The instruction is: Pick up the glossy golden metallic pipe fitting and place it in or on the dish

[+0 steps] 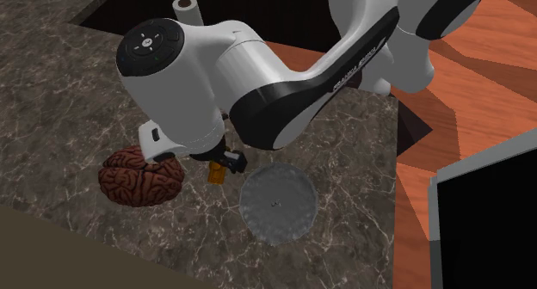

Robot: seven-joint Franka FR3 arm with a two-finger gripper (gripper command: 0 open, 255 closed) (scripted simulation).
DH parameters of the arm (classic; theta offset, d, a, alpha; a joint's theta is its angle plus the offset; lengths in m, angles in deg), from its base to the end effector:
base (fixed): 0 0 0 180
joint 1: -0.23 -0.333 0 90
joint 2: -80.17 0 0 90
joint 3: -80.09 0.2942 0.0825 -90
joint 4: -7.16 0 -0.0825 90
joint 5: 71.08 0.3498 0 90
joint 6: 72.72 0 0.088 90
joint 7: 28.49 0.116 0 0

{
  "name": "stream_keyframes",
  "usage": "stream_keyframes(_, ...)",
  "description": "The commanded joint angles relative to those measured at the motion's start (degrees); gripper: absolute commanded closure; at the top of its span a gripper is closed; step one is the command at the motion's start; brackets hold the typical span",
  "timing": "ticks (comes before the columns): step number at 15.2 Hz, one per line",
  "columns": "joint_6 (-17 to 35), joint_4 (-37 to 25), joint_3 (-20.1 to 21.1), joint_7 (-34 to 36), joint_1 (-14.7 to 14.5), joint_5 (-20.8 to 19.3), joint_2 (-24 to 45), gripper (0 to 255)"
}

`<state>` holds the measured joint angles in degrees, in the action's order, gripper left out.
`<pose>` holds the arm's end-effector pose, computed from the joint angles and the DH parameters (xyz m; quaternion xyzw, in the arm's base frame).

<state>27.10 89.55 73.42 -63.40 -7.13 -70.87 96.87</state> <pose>0.6110 0.0164 0.5034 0.9513 0.3078 0.0026 0.0164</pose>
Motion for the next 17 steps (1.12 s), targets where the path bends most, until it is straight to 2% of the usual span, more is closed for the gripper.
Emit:
stream_keyframes(1, 1.5, 1.2, 0.0, -0.1, 0.0, 0.0, 0.2, 0)
stream_keyframes(11, 2.7, 2.5, 0.0, -0.1, 0.0, 0.0, 0.2, 0)
stream_keyframes(12, 2.7, 2.5, 0.0, -0.1, 0.0, 0.0, 0.2, 255)
stream_keyframes(17, 2.7, 2.5, 0.0, -0.1, 0.0, 0.0, 0.2, 255)
